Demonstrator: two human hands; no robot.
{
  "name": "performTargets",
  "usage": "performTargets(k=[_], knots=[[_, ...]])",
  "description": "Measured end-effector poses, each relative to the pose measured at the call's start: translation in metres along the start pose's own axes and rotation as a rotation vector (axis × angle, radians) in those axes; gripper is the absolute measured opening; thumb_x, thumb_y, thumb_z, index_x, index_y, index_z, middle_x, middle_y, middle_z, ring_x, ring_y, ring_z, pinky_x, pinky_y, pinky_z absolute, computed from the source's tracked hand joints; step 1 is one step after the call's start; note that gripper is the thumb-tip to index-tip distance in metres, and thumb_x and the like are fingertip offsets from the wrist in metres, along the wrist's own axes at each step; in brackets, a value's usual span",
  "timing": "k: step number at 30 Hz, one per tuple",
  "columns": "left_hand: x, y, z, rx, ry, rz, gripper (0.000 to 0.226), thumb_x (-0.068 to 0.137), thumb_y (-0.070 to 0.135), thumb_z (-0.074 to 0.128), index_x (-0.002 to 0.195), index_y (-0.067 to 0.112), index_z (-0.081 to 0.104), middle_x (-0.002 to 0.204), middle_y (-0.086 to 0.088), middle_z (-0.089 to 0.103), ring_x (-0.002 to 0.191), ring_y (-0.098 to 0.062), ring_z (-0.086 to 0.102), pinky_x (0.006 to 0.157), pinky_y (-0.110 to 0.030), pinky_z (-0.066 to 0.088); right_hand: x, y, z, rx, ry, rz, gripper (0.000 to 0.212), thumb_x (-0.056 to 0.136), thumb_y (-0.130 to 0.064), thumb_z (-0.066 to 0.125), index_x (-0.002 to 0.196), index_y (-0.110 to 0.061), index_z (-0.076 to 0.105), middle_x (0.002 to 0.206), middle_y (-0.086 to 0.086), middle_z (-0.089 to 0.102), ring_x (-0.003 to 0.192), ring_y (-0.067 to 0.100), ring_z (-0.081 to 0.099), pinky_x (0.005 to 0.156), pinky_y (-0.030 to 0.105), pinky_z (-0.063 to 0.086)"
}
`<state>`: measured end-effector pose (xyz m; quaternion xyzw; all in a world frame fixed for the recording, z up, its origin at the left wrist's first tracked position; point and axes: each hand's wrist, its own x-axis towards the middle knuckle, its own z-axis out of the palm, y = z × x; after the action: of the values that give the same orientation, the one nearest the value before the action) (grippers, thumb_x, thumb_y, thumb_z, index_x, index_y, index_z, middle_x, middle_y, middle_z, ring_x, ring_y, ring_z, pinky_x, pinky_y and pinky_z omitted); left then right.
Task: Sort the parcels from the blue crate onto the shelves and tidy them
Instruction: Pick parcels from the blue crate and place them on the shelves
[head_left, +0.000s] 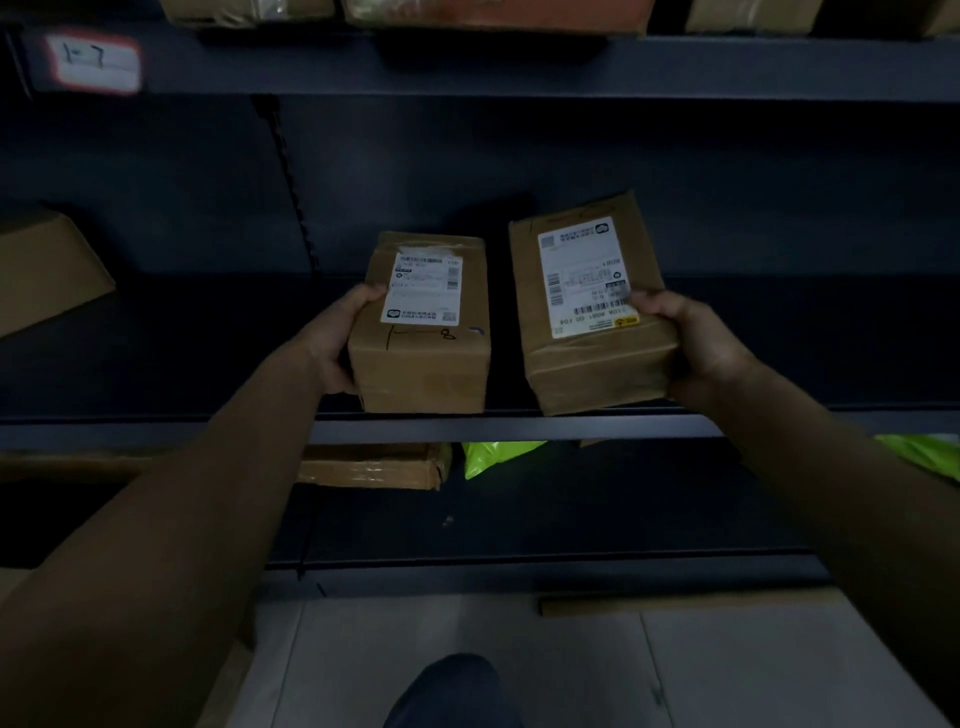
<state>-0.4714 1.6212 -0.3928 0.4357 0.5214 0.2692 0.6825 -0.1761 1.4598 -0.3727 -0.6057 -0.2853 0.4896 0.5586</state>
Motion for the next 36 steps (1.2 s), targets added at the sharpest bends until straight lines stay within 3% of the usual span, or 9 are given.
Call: performTargets(k=[5,10,13,19,23,27,30,36], knots=[[0.007,0.003,-0.007,-0.003,0.027,-0.025,0.054,0.071,0.060,0.067,0.114,0.027,0.063,0.113,-0.008,0.066,0.106,-0.028,0.060,0.090,-0.048,0.046,0.003,0.003,0.002,0.005,0.015,0.013,0.042,0.081,-0.042,0.065,0.116,-0.019,0.068,0.112,0.012,0.071,0.108,0.036,0.064,0.090,0.052,0.052],[0.006,0.005,-0.003,-0.026,0.024,-0.016,0.046,0.078,0.057,0.063,0.112,0.026,0.063,0.108,-0.007,0.068,0.098,-0.026,0.062,0.078,-0.044,0.051,0.001,-0.002,0.003,0.027,0.042,0.052,0.034,0.084,-0.040,0.062,0.111,-0.019,0.069,0.107,0.011,0.072,0.092,0.030,0.067,0.073,0.040,0.055],[0.003,0.007,0.000,-0.060,0.022,-0.011,0.040,0.083,0.053,0.059,0.111,0.025,0.064,0.104,-0.005,0.069,0.091,-0.023,0.064,0.069,-0.040,0.050,0.002,-0.004,0.002,0.029,0.045,0.069,0.035,0.084,-0.040,0.063,0.110,-0.019,0.069,0.108,0.012,0.072,0.094,0.031,0.067,0.075,0.043,0.056],[-0.007,0.007,0.008,-0.064,0.061,0.069,0.030,0.091,0.041,0.056,0.110,0.019,0.062,0.102,-0.006,0.067,0.090,-0.021,0.063,0.071,-0.036,0.051,0.003,-0.007,0.001,0.039,0.063,0.096,0.032,0.082,-0.041,0.066,0.105,-0.019,0.069,0.104,0.010,0.073,0.095,0.031,0.068,0.075,0.043,0.056],[-0.012,0.006,0.012,-0.010,0.283,0.249,0.056,0.082,0.034,0.069,0.128,0.008,0.054,0.113,-0.007,0.064,0.092,-0.019,0.063,0.067,-0.027,0.052,0.007,-0.007,0.001,0.052,0.077,0.109,0.031,0.083,-0.041,0.066,0.104,-0.019,0.068,0.104,0.011,0.072,0.095,0.031,0.067,0.080,0.045,0.055],[-0.030,0.007,0.029,0.176,0.431,0.542,0.037,0.088,0.018,0.062,0.122,0.005,0.055,0.113,-0.005,0.060,0.096,-0.017,0.057,0.074,-0.024,0.047,0.011,-0.008,0.002,0.065,0.088,0.140,0.032,0.081,-0.041,0.068,0.105,-0.019,0.068,0.105,0.011,0.071,0.097,0.032,0.066,0.082,0.047,0.053],[-0.045,0.005,0.043,0.304,0.404,0.676,0.030,0.089,0.012,0.059,0.119,0.007,0.058,0.110,-0.002,0.058,0.101,-0.014,0.056,0.085,-0.023,0.046,0.013,-0.009,0.003,0.069,0.103,0.168,0.032,0.082,-0.042,0.067,0.104,-0.020,0.067,0.103,0.010,0.070,0.093,0.030,0.065,0.075,0.043,0.053],[-0.066,-0.002,0.072,0.549,0.303,0.870,0.015,0.087,0.014,0.059,0.101,0.016,0.065,0.098,0.008,0.063,0.095,-0.008,0.057,0.086,-0.023,0.045,0.015,-0.009,0.000,0.072,0.121,0.202,0.030,0.084,-0.045,0.065,0.103,-0.021,0.067,0.100,0.009,0.068,0.090,0.028,0.063,0.068,0.040,0.050]])
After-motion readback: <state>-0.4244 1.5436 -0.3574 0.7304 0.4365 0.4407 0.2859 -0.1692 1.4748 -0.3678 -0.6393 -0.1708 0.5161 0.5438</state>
